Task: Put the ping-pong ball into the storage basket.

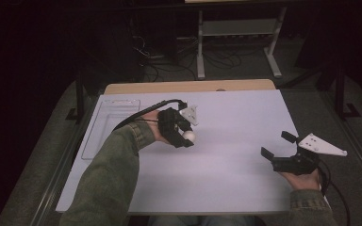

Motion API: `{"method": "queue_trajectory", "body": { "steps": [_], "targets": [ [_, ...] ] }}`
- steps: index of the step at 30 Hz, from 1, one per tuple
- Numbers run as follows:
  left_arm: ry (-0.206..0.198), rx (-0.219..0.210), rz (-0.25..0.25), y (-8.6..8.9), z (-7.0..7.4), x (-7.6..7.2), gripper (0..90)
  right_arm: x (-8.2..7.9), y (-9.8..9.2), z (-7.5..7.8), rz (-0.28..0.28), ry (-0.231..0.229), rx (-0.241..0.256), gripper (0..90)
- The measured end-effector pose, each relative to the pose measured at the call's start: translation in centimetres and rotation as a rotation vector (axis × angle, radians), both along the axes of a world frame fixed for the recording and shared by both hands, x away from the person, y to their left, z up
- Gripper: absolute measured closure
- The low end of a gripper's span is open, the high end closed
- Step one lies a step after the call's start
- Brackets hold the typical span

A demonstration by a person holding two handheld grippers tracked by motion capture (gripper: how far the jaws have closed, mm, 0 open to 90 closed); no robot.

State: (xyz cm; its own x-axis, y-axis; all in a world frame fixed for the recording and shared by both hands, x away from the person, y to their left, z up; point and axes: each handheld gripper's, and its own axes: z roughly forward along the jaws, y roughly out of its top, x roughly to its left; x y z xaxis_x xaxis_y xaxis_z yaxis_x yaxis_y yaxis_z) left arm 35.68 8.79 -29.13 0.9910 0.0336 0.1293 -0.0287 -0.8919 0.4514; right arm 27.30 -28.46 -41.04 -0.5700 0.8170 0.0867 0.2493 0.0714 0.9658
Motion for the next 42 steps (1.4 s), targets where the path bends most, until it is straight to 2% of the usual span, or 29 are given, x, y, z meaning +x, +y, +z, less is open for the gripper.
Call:
{"method": "queue_trajectory", "body": {
  "steps": [7, 21, 26, 29, 42],
  "targets": [
    [0.004, -0.021, 0.02, 1.2, 0.3, 0.1, 51.1, 0.0, 0.0, 0.0, 0.0, 0.0, -0.001, 0.0],
    [-0.021, -0.054, 0.069, 3.4, 1.1, 0.3, 51.1, 0.0, 0.0, 0.0, -0.002, 0.002, -0.003, 0.0],
    [-0.025, -0.058, 0.088, 4.2, 1.3, 0.3, 51.1, 0.0, 0.1, 0.0, 0.0, 0.004, -0.003, 0.0],
    [-0.026, -0.043, 0.093, 4.6, 1.1, 0.3, 51.1, 0.0, 0.1, -0.1, 0.001, 0.004, -0.005, 0.0],
    [-0.033, -0.062, 0.146, 7.0, 1.1, 0.4, 51.1, 0.0, 0.0, -0.1, -0.002, 0.004, -0.005, 0.0]
  ]
}}
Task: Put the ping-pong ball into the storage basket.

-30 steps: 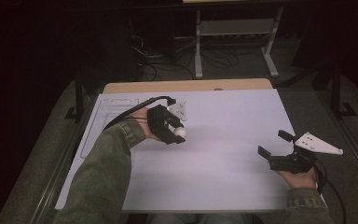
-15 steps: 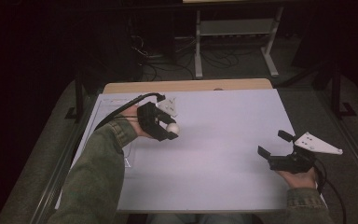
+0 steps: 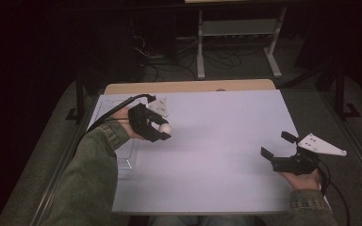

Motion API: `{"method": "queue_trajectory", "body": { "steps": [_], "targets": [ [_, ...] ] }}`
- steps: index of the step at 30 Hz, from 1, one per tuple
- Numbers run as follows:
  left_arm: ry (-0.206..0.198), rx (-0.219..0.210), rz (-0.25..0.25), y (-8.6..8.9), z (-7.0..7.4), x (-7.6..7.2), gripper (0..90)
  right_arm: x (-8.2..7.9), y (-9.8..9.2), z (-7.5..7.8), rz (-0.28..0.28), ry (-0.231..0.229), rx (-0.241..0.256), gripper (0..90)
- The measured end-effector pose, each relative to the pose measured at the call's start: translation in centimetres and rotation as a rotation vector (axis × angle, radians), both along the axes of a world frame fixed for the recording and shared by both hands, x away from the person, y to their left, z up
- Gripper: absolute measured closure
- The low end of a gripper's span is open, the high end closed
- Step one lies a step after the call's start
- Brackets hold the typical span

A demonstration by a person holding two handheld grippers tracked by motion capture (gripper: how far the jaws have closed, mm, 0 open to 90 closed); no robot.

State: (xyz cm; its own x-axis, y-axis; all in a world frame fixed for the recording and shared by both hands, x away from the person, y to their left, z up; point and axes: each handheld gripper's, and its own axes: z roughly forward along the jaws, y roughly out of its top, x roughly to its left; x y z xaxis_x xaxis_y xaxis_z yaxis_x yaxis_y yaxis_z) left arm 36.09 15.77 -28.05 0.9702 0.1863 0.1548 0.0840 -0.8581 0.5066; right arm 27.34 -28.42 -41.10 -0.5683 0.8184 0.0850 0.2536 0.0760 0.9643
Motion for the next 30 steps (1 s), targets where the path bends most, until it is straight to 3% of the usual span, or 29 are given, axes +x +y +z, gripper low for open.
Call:
{"method": "queue_trajectory", "body": {
  "steps": [9, 22, 30],
  "targets": [
    [-0.008, -0.02, 0.036, 1.6, 0.2, -0.1, 51.1, 0.0, 0.0, 0.0, -0.001, 0.001, 0.001, 0.0],
    [-0.013, 0.007, 0.071, 3.7, 1.0, -0.3, 51.1, 0.0, 0.1, 0.0, -0.001, 0.003, -0.001, 0.0],
    [-0.014, 0.051, 0.088, 4.9, 1.6, -0.5, 51.2, 0.0, 0.1, -0.1, 0.001, 0.004, -0.004, 0.0]
  ]
}}
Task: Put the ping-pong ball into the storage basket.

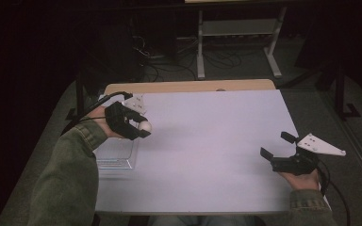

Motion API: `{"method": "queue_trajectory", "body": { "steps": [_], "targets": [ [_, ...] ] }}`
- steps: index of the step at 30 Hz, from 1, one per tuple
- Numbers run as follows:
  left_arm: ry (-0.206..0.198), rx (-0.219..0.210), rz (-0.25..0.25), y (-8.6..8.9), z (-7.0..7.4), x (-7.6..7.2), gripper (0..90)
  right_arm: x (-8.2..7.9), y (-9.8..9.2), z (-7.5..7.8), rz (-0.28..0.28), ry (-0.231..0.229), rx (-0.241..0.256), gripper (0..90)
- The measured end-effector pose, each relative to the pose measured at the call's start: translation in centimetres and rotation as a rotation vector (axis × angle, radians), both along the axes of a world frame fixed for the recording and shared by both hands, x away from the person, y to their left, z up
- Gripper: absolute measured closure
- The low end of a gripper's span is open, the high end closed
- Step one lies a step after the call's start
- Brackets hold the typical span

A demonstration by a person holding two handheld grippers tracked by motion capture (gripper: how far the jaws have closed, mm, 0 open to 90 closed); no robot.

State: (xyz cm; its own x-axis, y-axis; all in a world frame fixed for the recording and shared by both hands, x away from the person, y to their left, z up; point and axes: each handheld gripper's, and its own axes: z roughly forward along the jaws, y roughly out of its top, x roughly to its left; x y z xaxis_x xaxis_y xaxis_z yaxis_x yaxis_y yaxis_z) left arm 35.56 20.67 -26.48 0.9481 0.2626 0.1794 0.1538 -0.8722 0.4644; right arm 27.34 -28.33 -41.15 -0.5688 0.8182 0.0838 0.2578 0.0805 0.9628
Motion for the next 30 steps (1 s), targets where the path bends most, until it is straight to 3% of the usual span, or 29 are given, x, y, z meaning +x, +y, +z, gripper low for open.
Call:
{"method": "queue_trajectory", "body": {
  "steps": [12, 30],
  "targets": [
    [0.008, 0.056, 0.026, 2.0, 0.5, -0.5, 51.2, 0.0, 0.1, 0.0, 0.001, 0.0, -0.004, 0.0],
    [0.042, 0.143, 0.034, 2.9, 1.1, -0.3, 51.2, 0.0, 0.1, 0.0, 0.003, 0.002, -0.005, 0.0]
  ]
}}
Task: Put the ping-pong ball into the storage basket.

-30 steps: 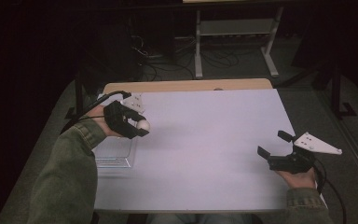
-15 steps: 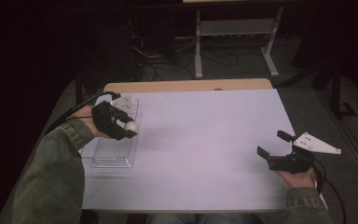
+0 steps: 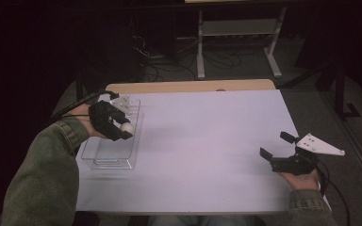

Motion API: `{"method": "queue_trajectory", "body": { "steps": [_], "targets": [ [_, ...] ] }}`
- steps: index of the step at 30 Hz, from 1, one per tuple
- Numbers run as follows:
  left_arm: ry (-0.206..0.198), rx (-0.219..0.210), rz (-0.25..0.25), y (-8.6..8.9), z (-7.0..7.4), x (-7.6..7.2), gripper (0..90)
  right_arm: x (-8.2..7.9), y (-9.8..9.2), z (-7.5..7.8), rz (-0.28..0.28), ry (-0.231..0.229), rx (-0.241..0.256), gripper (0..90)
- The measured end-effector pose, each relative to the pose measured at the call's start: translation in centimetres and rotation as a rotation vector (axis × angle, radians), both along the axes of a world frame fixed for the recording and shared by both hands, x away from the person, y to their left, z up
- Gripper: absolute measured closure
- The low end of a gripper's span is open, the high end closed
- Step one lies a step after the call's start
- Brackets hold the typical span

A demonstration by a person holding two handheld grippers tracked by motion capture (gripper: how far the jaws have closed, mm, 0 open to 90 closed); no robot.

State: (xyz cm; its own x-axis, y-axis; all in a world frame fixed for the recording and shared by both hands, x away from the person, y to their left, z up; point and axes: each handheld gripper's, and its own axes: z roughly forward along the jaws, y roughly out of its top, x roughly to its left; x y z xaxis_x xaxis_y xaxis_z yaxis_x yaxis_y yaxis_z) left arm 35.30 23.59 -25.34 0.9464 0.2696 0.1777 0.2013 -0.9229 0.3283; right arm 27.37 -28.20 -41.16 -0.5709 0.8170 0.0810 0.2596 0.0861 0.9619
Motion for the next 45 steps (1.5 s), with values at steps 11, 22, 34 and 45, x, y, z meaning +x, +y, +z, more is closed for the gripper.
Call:
{"method": "queue_trajectory", "body": {
  "steps": [11, 22, 34, 45],
  "targets": [
    [0.033, 0.066, -0.021, 0.2, -0.9, 0.3, 51.2, 0.0, 0.1, 0.0, 0.002, 0.002, -0.002, 0.0],
    [0.072, 0.156, -0.031, 0.4, -0.7, 0.5, 51.2, 0.0, 0.0, 0.0, 0.001, 0.003, -0.001, 0.0],
    [0.085, 0.215, -0.036, 1.4, -0.5, 0.8, 51.2, 0.1, 0.1, -0.1, 0.005, 0.007, -0.001, 0.0],
    [0.11, 0.265, -0.075, 0.7, -1.2, 0.9, 51.2, 0.1, 0.1, -0.1, 0.006, 0.009, -0.003, 0.0]
  ]
}}
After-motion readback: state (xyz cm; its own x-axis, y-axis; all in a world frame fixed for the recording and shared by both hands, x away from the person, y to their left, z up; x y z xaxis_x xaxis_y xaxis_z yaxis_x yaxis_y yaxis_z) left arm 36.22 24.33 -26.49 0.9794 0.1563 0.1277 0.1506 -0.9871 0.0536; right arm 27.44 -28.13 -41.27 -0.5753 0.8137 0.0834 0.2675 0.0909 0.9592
